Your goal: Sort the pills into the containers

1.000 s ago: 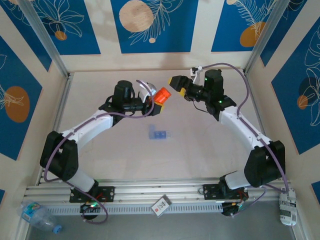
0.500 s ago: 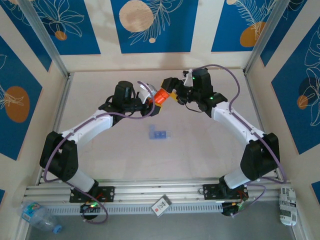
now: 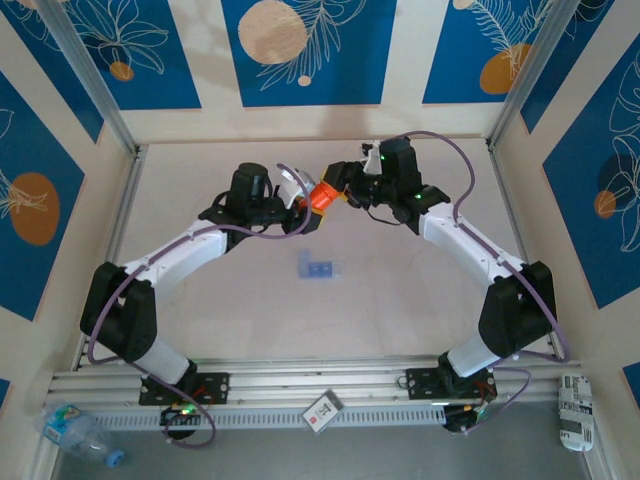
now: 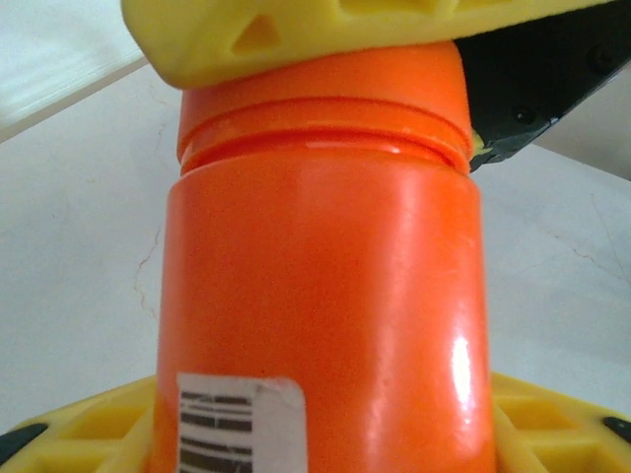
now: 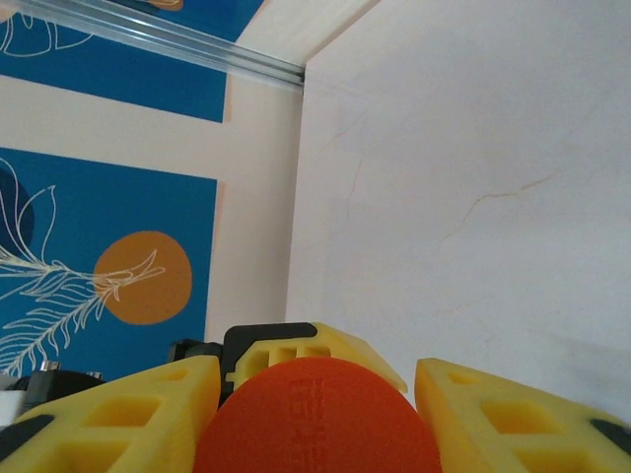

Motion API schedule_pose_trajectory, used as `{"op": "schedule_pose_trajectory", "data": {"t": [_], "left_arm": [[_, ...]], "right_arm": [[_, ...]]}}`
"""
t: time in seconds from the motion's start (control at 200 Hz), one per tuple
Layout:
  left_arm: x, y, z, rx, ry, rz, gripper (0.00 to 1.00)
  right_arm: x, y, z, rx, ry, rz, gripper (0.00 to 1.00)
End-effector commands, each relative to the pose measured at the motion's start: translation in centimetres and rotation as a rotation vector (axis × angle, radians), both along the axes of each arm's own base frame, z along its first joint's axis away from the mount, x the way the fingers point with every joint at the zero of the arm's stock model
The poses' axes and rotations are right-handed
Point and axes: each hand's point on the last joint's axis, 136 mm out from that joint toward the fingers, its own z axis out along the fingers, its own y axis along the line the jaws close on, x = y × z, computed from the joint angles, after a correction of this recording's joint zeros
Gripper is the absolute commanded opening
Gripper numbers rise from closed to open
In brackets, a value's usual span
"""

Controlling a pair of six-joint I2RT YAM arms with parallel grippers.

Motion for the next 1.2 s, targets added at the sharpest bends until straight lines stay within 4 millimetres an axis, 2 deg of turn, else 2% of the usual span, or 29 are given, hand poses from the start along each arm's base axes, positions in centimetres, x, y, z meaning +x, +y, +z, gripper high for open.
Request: {"op": "schedule_pose_trajectory", "data": {"t": [0.0, 0.195, 0.34, 0.48, 0.725, 0.845, 1.0, 1.195], "left_arm": [[0.5, -0.8, 2.1, -0.037, -0.06, -0.012, 0.0], [0.0, -0.9, 3.1, -0.09, -0.037, -0.045, 0.0], [-1.8, -1.2, 5.2, -0.2, 0.025, -0.145, 0.0], [-3.2, -1.4, 6.5, -0.279, 0.094, -0.237, 0.0], [-3.3, -1.5, 6.9, -0.301, 0.116, -0.255, 0.0], [-3.3, -1.5, 6.6, -0.298, 0.134, -0.262, 0.0], [-3.5, -1.5, 6.7, -0.302, 0.142, -0.278, 0.0], [-3.8, -1.5, 7.2, -0.325, 0.171, -0.311, 0.0]], "right_arm": [[-0.5, 0.9, 0.6, 0.022, -0.013, 0.041, 0.43], [-0.4, -0.2, 1.2, 0.045, -0.094, 0.063, 0.4], [-0.2, -1.9, 3.8, 0.068, -0.306, 0.119, 0.4], [-1.0, -2.5, 6.4, 0.062, -0.491, 0.211, 0.4], [-0.6, -2.3, 6.3, 0.087, -0.474, 0.222, 0.4], [0.3, -3.6, 5.6, 0.073, -0.436, 0.134, 0.4], [0.3, -5.1, 6.7, 0.119, -0.466, 0.128, 0.4], [-0.8, -4.6, 7.8, 0.075, -0.541, 0.216, 0.39]]}}
